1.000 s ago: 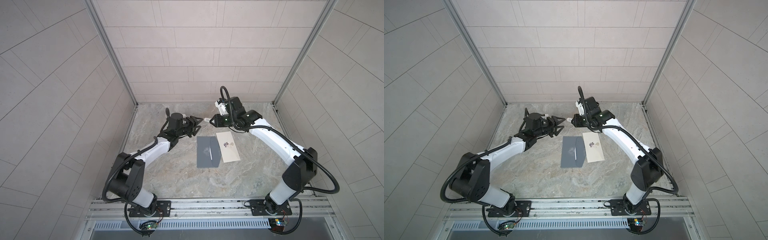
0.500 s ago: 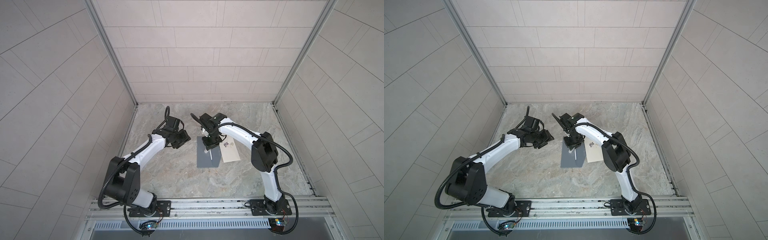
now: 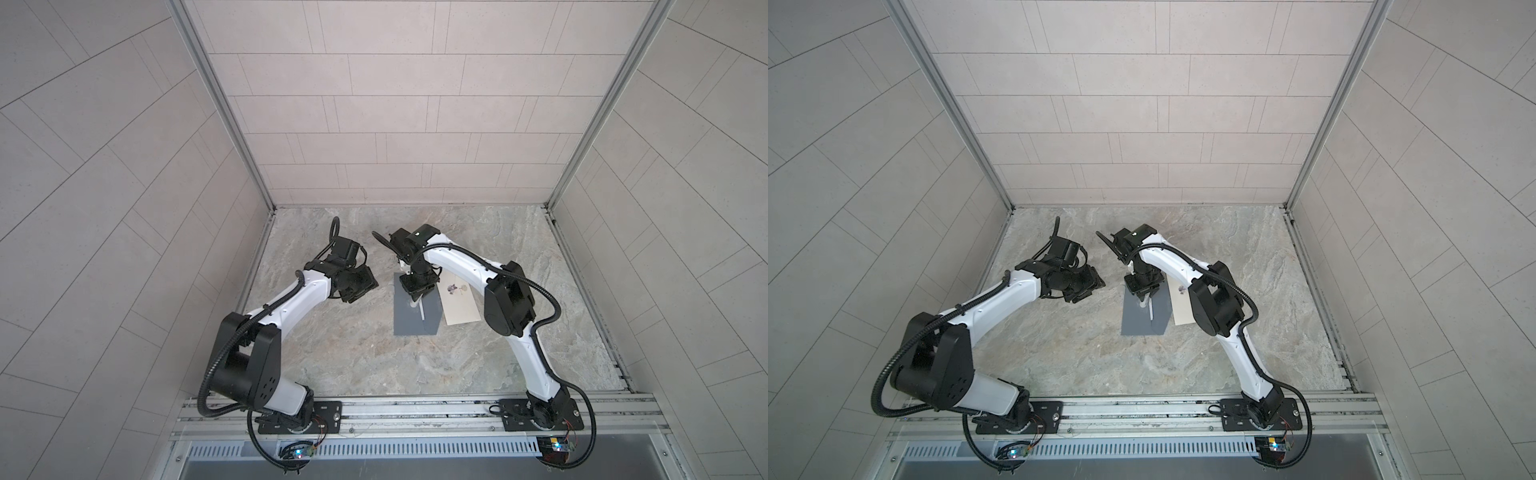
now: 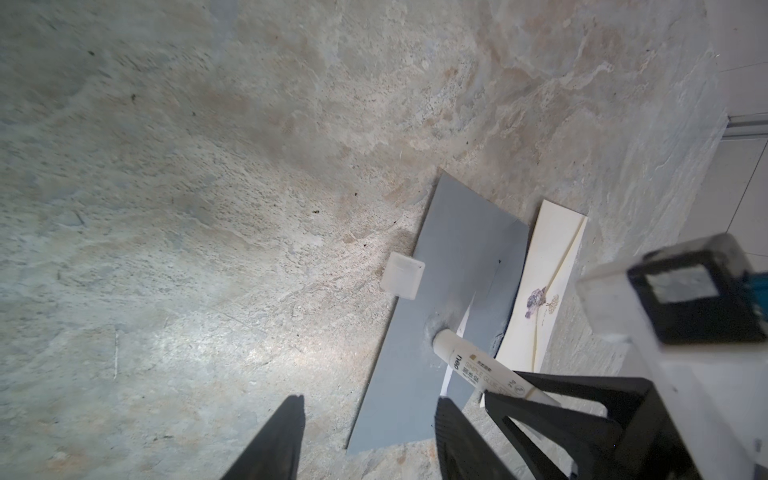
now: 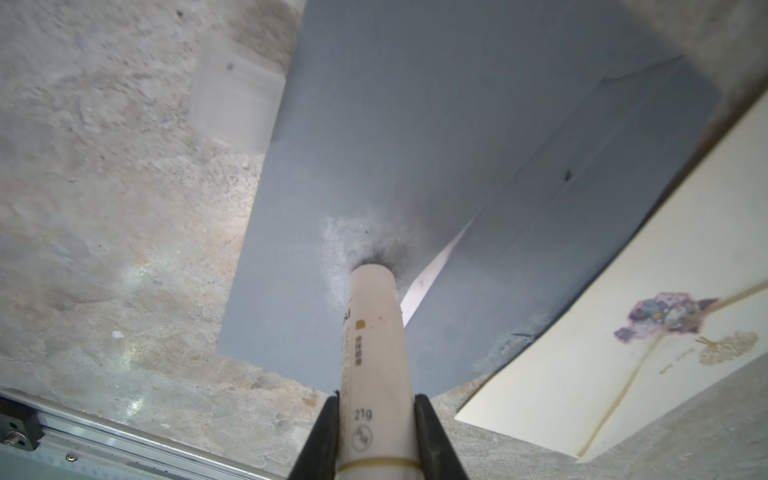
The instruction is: Place the letter into the envelope and seal it
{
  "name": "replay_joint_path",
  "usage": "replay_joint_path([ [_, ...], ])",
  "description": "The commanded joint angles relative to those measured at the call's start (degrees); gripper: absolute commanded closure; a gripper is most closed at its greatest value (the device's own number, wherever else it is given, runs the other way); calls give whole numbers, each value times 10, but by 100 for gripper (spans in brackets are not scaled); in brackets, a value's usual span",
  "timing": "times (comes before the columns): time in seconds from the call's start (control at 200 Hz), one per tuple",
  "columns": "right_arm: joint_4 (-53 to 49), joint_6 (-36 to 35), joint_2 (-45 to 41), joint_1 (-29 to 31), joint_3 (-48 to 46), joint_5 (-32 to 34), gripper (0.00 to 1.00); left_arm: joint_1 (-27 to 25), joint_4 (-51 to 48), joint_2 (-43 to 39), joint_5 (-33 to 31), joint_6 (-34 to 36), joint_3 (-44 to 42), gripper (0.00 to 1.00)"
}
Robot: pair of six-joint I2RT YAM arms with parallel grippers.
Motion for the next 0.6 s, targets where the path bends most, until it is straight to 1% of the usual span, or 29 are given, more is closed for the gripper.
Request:
replay_joint_path([
  [0.0, -20, -8, 25, 2, 25, 10, 100, -1, -24, 4, -7, 24, -7, 42],
  [0.13, -34, -4, 46, 7, 53, 36, 100, -1, -31, 23, 8, 51, -4, 42],
  [0.175, -39, -3, 52, 10, 62, 43, 99, -1, -34, 31, 14, 79, -3, 42],
  [0.31, -46, 2, 69, 13, 81, 57, 99, -3, -42, 66, 38, 124, -2, 43],
  [0.435, -39, 9, 73, 16, 76, 67, 100, -7, -38, 93, 67, 151, -4, 44],
  [0.595, -9, 33, 63, 28, 41, 77, 100, -21, -37, 116, 79, 173, -2, 44],
])
